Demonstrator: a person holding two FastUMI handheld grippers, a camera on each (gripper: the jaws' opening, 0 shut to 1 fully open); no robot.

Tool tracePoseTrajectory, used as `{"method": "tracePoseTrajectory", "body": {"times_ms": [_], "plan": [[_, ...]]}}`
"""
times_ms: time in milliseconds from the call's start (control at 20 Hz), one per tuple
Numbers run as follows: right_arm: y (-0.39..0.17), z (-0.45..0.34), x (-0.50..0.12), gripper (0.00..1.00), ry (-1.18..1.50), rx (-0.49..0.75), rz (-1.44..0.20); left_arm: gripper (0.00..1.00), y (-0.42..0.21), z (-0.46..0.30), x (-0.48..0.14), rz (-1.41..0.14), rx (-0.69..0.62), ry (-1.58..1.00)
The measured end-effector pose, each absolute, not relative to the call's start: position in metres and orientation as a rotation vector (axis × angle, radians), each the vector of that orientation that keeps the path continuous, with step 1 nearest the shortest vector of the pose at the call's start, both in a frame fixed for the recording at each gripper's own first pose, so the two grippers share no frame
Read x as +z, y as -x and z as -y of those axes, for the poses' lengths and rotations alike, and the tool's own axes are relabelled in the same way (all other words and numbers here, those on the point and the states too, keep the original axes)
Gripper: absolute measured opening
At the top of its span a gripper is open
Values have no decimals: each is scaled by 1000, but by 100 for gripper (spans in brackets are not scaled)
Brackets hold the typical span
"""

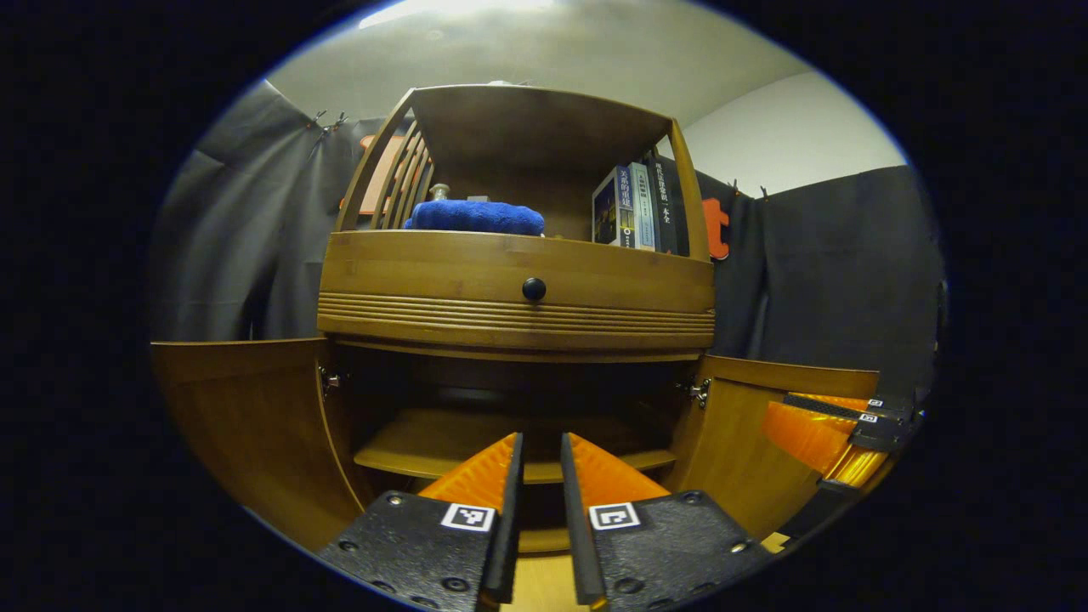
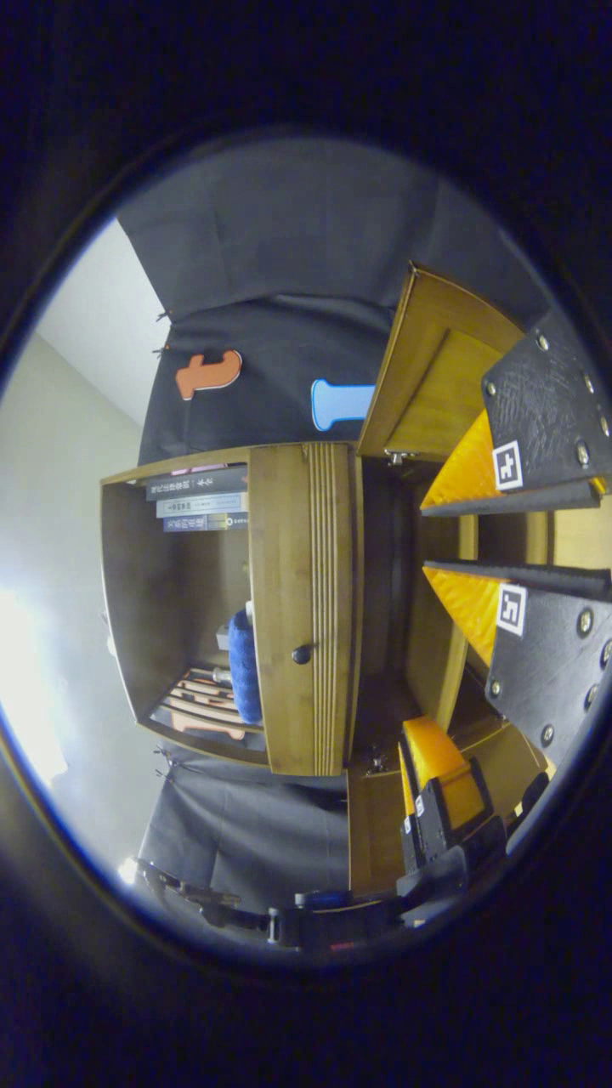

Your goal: Open the right door of the double-door shoe cabinet with the right hand, and open the left door with the left hand.

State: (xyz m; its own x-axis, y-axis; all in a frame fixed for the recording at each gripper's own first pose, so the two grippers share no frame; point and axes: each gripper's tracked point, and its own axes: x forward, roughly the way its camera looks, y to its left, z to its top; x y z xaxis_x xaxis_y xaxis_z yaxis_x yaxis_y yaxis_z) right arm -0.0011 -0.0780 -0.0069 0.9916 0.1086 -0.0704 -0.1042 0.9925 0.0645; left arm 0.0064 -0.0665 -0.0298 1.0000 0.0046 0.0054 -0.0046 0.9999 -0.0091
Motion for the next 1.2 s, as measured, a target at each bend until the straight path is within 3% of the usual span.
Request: {"method": "tracePoseTrajectory", "body": {"times_ms": [50, 150, 250, 300, 350, 550, 600, 700, 750, 900, 1200], "plan": [[0, 77, -6, 26, -63, 104, -71, 49, -6, 70, -31, 1, -5, 17], [-1, 75, -7, 61, -73, 113, -70, 98, -3, 71, -28, 3, 5, 41], [2, 77, -4, 96, -90, 109, -60, 96, -3, 67, -26, 12, 21, 49], [-2, 75, -5, 99, -96, 106, -54, 92, -4, 65, -25, 14, 27, 46], [-2, 75, -4, 100, -101, 106, -49, 96, -4, 64, -24, 18, 34, 41], [-2, 72, -6, 100, -101, 112, -54, 92, 8, 65, -17, 22, 29, 37], [-2, 71, -8, 100, -99, 113, -60, 96, 7, 66, -17, 24, 25, 39], [0, 71, -13, 100, -93, 107, -73, 92, 3, 68, -19, 25, 14, 48], [2, 71, -15, 100, -90, 105, -76, 96, 1, 70, -19, 23, 7, 54], [10, 73, -17, 100, -83, 90, -71, 92, -5, 76, -17, 23, -11, 56], [11, 81, -17, 100, -92, 65, -63, 96, -8, 92, -11, 41, -59, 30]]}}
